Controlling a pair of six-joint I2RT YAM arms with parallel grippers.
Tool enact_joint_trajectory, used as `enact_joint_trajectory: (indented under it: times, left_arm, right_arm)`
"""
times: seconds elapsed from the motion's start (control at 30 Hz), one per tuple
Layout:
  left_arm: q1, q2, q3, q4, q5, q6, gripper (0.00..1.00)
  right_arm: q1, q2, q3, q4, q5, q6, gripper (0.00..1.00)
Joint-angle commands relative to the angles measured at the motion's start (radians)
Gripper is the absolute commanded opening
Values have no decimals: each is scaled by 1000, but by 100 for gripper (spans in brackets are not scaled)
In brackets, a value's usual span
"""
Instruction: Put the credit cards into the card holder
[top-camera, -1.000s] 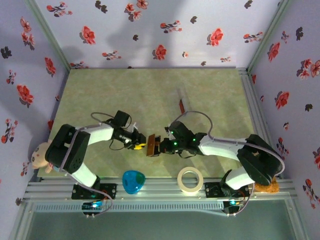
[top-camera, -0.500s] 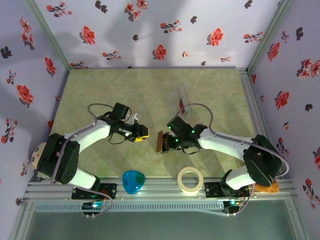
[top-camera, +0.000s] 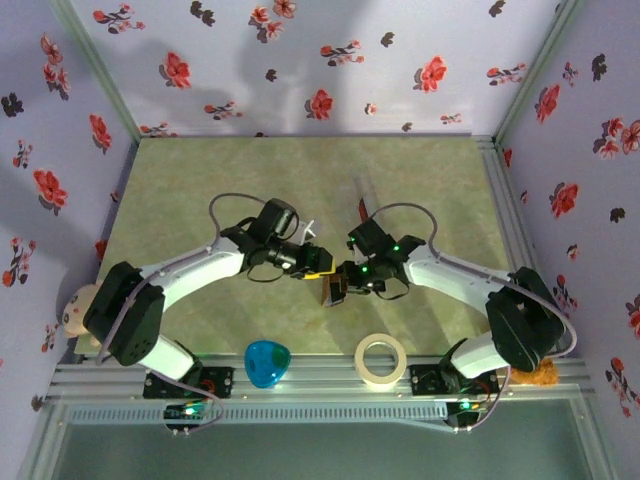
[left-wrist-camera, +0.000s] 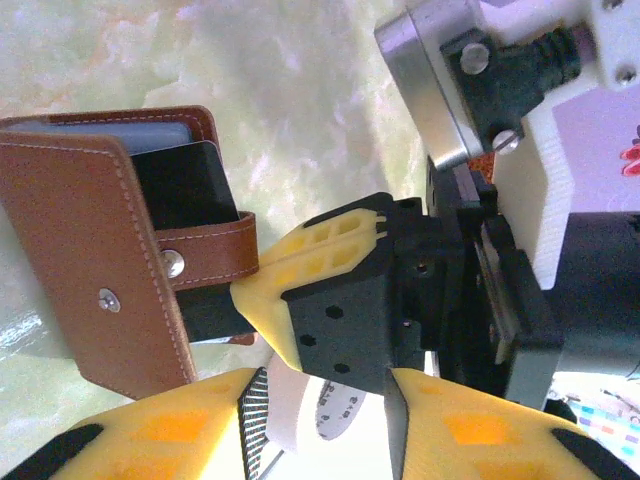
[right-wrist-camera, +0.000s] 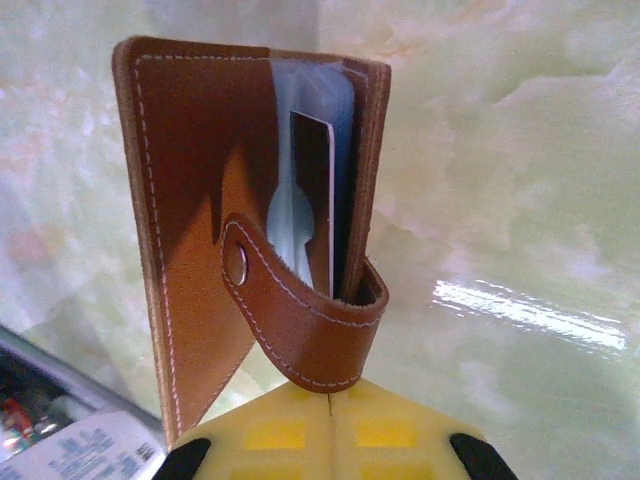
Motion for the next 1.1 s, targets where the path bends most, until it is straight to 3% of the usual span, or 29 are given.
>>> enact_joint_trajectory:
  times: [0.0, 0.1, 0.2, 0.4, 0.6, 0.87, 1.07]
  left_arm:
    - [-1, 44, -4, 27, -8, -25, 38]
    - [-15, 68, 1, -14, -5, 48, 39]
    - [-19, 90, 29, -137, -70, 132, 38]
    - [19, 80, -13, -181, -172, 131, 24]
    - [44, 87, -30, -224, -218, 159, 22]
    - [65, 92, -171, 159, -7, -5, 37]
    - [69, 83, -260, 444, 72, -139, 39]
  right_arm:
    - [-41, -22, 11, 16, -136, -38, 0]
    - [-78, -35, -6, 57, -221, -55, 0]
    - [-99, -47, -13, 71, -253, -71, 0]
    - [-130, -59, -23, 47, -249, -95, 0]
    - [-151, -57, -70, 128, -292, -77, 0]
    - [-159, -40, -118, 237, -330, -38, 0]
    - [-167, -48, -171, 346, -363, 11, 0]
